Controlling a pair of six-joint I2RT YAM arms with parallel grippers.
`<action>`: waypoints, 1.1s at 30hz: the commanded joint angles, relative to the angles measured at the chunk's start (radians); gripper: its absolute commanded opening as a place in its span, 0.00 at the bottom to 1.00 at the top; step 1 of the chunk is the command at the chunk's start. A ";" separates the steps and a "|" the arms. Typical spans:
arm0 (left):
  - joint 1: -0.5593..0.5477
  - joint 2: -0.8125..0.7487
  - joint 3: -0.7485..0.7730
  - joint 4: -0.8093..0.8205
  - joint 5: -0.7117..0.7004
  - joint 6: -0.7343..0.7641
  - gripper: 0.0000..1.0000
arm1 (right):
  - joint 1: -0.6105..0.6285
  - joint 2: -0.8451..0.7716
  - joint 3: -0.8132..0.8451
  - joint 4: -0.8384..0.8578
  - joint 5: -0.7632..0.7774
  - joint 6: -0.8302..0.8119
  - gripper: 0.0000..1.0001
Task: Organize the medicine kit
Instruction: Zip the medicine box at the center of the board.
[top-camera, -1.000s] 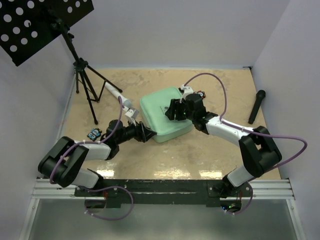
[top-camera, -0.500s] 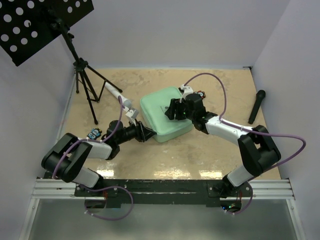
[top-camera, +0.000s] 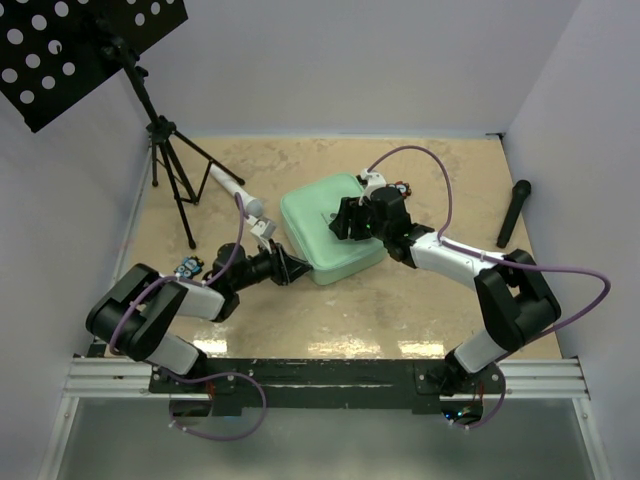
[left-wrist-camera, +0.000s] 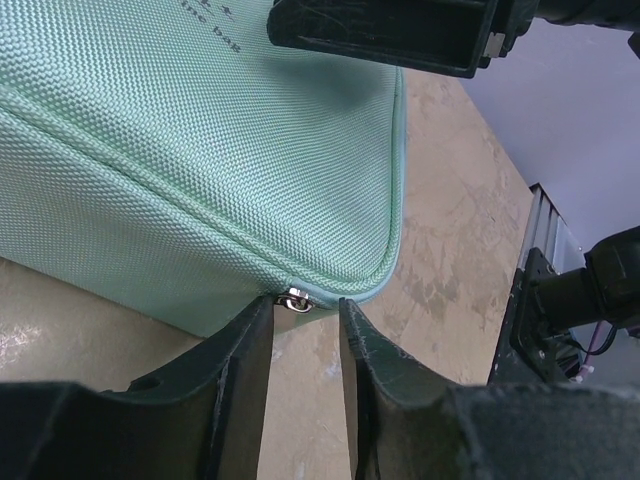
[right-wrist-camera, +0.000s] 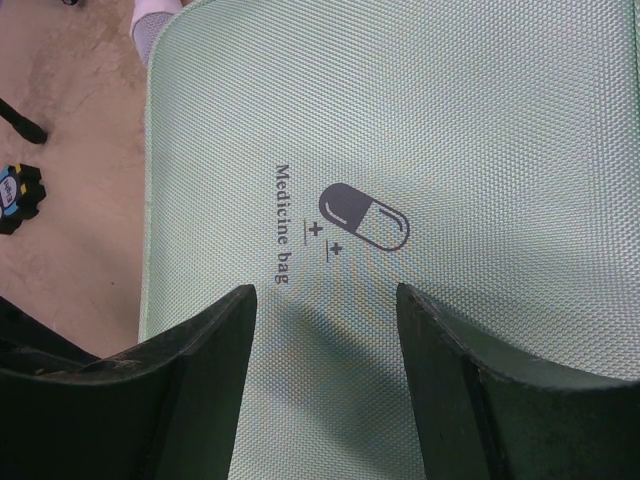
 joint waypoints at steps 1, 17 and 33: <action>-0.017 0.012 -0.015 0.045 0.021 0.008 0.39 | 0.010 0.025 0.000 -0.027 -0.033 0.001 0.62; -0.021 0.073 -0.034 0.190 -0.022 -0.035 0.43 | 0.010 0.027 -0.003 -0.024 -0.037 -0.001 0.62; -0.026 0.153 -0.035 0.327 -0.035 -0.075 0.25 | 0.014 0.030 -0.007 -0.021 -0.046 0.005 0.62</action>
